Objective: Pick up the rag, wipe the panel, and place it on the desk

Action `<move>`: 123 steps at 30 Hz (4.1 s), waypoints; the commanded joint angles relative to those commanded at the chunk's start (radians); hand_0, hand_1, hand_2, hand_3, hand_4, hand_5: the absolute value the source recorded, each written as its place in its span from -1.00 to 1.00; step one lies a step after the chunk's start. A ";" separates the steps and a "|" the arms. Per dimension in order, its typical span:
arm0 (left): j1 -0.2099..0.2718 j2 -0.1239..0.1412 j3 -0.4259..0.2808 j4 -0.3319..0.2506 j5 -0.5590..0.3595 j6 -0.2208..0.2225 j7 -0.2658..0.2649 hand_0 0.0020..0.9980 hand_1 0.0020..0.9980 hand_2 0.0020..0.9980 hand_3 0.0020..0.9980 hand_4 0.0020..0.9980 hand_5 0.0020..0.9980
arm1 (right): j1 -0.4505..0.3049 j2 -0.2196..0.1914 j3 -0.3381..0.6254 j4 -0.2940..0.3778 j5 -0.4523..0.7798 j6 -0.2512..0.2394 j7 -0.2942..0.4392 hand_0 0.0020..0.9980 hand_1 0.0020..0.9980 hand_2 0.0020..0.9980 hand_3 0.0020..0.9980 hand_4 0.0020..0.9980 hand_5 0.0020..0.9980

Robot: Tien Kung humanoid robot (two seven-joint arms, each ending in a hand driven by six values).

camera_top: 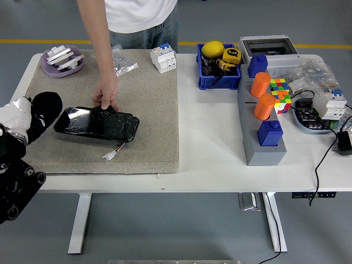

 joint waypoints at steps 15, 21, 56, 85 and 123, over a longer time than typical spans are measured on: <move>-0.069 0.031 0.045 0.131 -0.107 -0.003 -0.121 -0.19 -0.01 0.11 0.07 -0.22 -1.00 | 0.006 0.002 -0.004 0.001 0.001 -0.003 -0.004 0.50 0.25 0.26 0.12 0.84 -0.15; -0.079 0.046 0.063 0.161 -0.129 -0.032 -0.170 0.17 0.14 0.19 0.14 0.21 -1.00 | 0.007 0.002 -0.003 0.001 0.001 -0.004 -0.005 0.50 0.25 0.25 0.12 0.84 -0.15; -0.017 0.083 -0.009 -0.044 -0.091 -0.158 -0.030 0.44 0.53 0.58 0.17 0.51 -1.00 | 0.010 0.005 -0.004 -0.011 0.008 -0.005 -0.003 0.50 0.25 0.24 0.12 0.83 -0.16; 0.067 -0.073 -0.345 -0.273 -0.523 0.006 -0.354 0.31 0.42 0.27 0.14 0.45 -0.81 | -0.008 0.010 -0.029 -0.012 0.019 -0.009 -0.006 0.50 0.24 0.24 0.12 0.83 -0.16; 0.084 -0.090 -0.360 -0.234 -0.745 -0.037 -0.496 0.32 0.41 0.22 0.16 0.50 -0.83 | -0.002 0.029 -0.080 -0.010 0.045 -0.004 -0.021 0.50 0.25 0.26 0.11 0.83 -0.16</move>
